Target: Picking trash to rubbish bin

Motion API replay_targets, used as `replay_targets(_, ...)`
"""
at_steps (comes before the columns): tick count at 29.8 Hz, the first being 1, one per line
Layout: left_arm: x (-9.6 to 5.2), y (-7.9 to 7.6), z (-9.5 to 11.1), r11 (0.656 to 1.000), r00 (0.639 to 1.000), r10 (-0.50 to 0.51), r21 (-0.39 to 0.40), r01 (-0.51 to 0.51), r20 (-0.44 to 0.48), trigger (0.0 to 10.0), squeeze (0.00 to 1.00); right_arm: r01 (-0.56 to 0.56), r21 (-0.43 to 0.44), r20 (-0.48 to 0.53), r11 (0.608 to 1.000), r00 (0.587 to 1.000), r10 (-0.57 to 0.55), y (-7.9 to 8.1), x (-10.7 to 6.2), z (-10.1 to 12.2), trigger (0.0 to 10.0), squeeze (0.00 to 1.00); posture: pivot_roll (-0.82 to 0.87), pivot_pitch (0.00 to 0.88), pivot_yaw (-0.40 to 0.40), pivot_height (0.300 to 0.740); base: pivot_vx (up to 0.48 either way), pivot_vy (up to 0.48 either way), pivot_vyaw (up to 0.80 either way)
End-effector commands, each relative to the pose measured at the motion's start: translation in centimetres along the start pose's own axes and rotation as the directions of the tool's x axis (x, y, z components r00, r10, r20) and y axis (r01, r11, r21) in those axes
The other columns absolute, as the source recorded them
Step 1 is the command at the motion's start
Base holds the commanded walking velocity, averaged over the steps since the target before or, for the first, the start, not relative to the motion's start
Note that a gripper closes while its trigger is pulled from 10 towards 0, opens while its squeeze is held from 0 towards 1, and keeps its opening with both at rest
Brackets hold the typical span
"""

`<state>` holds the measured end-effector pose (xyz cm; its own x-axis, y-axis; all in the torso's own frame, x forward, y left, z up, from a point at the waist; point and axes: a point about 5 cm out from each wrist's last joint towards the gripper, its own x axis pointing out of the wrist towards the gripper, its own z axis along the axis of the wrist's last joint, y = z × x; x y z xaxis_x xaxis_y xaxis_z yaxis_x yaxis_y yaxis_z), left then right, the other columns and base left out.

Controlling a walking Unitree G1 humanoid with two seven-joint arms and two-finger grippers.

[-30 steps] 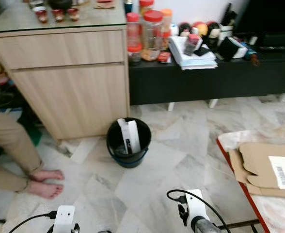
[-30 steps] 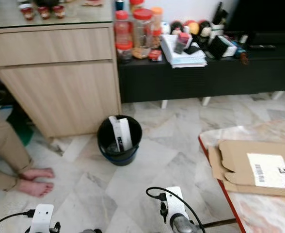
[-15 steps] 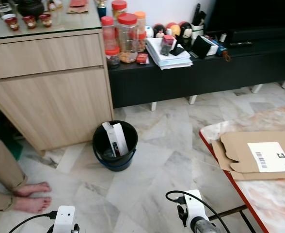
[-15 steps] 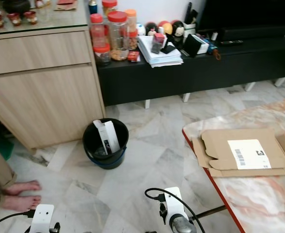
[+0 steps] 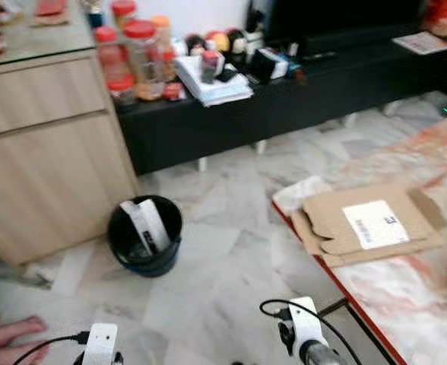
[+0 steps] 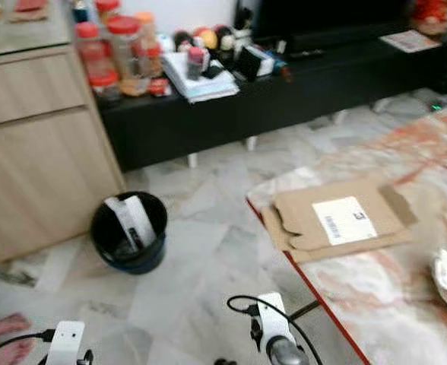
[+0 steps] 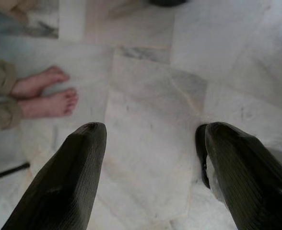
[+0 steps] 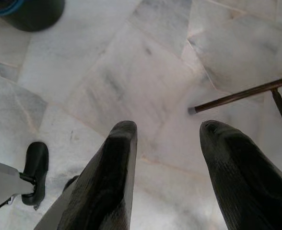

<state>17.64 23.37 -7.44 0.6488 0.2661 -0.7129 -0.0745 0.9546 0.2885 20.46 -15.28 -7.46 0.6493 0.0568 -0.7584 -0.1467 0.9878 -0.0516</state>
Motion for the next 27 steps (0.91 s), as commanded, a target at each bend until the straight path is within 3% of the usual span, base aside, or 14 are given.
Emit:
replay_targets(1, -0.28, 0.19, -1.17, 1.000, 0.999, 0.000, 0.010, 0.000, -0.042, 10.0, 0.00, -0.020, -0.012, -0.021, 1.000, 1.000, 0.020, 0.46, -0.04, -0.39, 10.0, 0.00, 0.16, 0.135, -0.027, 0.740, 0.000, 0.000, -0.73)
replay_targets(12, -0.27, 0.14, -1.05, 0.999, 0.999, -0.008, 0.039, 0.009, -0.032, 10.0, 0.00, -0.036, -0.029, -0.028, 0.999, 0.999, 0.036, 0.70, -0.04, -0.47, 10.0, 0.00, 0.16, 0.120, -0.024, 0.740, 0.000, -0.031, -0.72)
replay_targets(16, -0.26, 0.15, -1.10, 0.999, 0.999, -0.008, 0.039, 0.010, -0.038, 10.0, 0.00, -0.037, -0.031, -0.029, 0.999, 0.999, 0.036, 0.70, -0.04, -0.49, 10.0, 0.00, 0.16, 0.111, -0.023, 0.740, 0.000, -0.369, -0.71)
replay_targets(27, -0.22, 0.05, -1.01, 1.000, 0.999, -0.014, 0.020, 0.014, -0.043, 10.0, 0.00, -0.036, -0.034, -0.032, 0.999, 0.999, 0.035, 0.58, -0.01, -0.40, 10.0, 0.00, 0.16, 0.110, -0.031, 0.740, 0.000, 0.000, -0.69)
